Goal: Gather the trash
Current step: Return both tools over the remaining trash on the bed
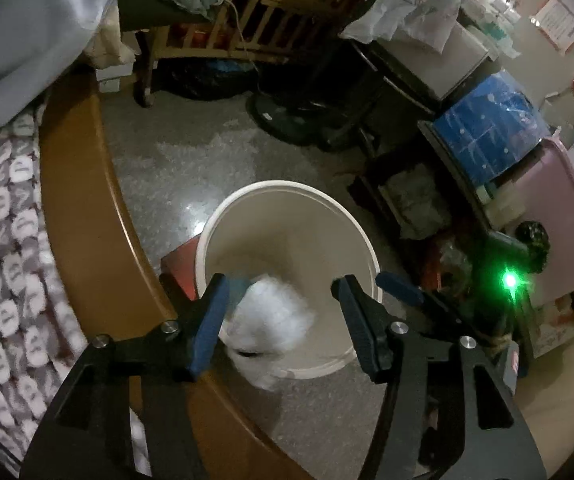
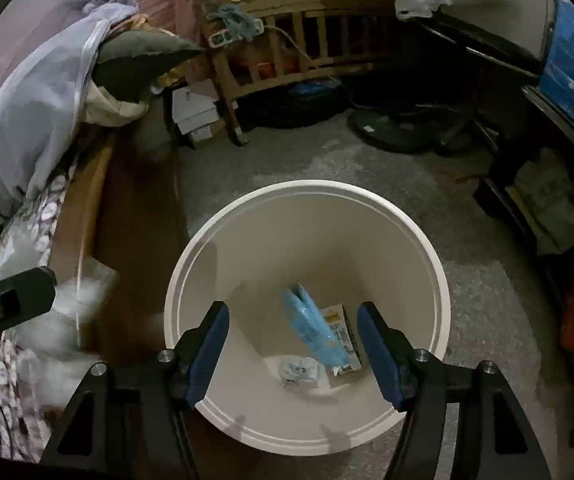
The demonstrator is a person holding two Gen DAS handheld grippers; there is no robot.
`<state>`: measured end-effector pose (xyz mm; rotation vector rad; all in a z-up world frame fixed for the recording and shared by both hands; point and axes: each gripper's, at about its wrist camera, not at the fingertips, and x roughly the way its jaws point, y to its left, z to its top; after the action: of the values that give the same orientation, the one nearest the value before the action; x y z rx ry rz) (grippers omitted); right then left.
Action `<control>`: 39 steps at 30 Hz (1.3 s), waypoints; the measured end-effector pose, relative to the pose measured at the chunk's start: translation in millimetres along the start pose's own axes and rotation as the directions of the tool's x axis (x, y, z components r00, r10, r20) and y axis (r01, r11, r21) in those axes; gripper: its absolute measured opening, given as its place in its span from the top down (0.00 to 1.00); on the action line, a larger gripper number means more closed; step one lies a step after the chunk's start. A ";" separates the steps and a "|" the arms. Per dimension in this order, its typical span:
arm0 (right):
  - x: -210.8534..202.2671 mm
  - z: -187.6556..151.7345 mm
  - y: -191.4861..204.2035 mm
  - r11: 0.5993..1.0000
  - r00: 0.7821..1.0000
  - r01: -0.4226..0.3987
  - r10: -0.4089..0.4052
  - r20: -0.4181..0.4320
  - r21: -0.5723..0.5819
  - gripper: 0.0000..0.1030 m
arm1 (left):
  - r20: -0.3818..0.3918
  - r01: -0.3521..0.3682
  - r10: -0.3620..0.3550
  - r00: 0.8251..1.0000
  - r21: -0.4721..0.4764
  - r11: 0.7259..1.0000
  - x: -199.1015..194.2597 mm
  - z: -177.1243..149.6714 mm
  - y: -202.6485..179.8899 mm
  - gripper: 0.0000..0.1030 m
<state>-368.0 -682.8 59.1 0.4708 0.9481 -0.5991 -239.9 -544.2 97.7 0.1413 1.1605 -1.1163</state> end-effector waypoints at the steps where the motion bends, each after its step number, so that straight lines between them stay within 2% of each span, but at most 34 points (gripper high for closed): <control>1: -1.9 -1.3 0.9 1.000 1.000 0.001 -0.001 0.002 -0.003 0.38 | -0.004 -0.009 0.009 1.000 0.004 1.000 -0.9 -1.5 0.8 0.46; 5: -11.6 -11.3 10.7 0.999 1.000 0.014 -0.013 0.015 -0.035 0.37 | 0.001 -0.060 0.060 0.998 0.018 0.998 -14.0 -9.8 8.1 0.46; 8: -20.7 -18.8 23.8 0.998 0.999 0.005 -0.003 0.035 -0.061 0.37 | 0.046 -0.121 0.119 0.992 0.031 0.992 -34.5 -20.7 16.0 0.46; 13: -27.9 -26.1 43.3 0.996 0.999 0.002 0.002 0.053 -0.086 0.35 | 0.059 -0.150 0.151 0.987 -0.020 0.988 -58.2 -36.4 44.8 0.46; 23: -19.9 -28.9 65.9 0.994 1.000 -0.021 0.023 0.014 -0.108 0.35 | 0.116 -0.208 0.213 0.970 -0.059 0.976 -109.8 -61.1 77.5 0.46; 25: -21.1 -28.8 70.1 0.994 0.999 -0.039 0.040 0.009 -0.097 0.35 | 0.135 -0.248 0.255 0.957 -0.069 0.966 -121.2 -69.2 86.2 0.46; 31: -40.9 -29.7 102.4 0.986 0.997 -0.058 0.066 0.046 -0.156 0.35 | 0.165 -0.393 0.404 0.900 -0.095 0.915 -148.8 -94.5 111.1 0.46; 39: -65.5 -44.5 176.2 0.956 0.987 -0.135 0.152 0.047 -0.261 0.32 | 0.161 -0.461 0.483 0.861 -0.156 0.873 -183.2 -125.1 146.4 0.46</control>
<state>-308.0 -507.0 112.5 0.2824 0.9048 -0.3513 -204.2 -281.9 120.8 0.2121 0.9401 -0.6091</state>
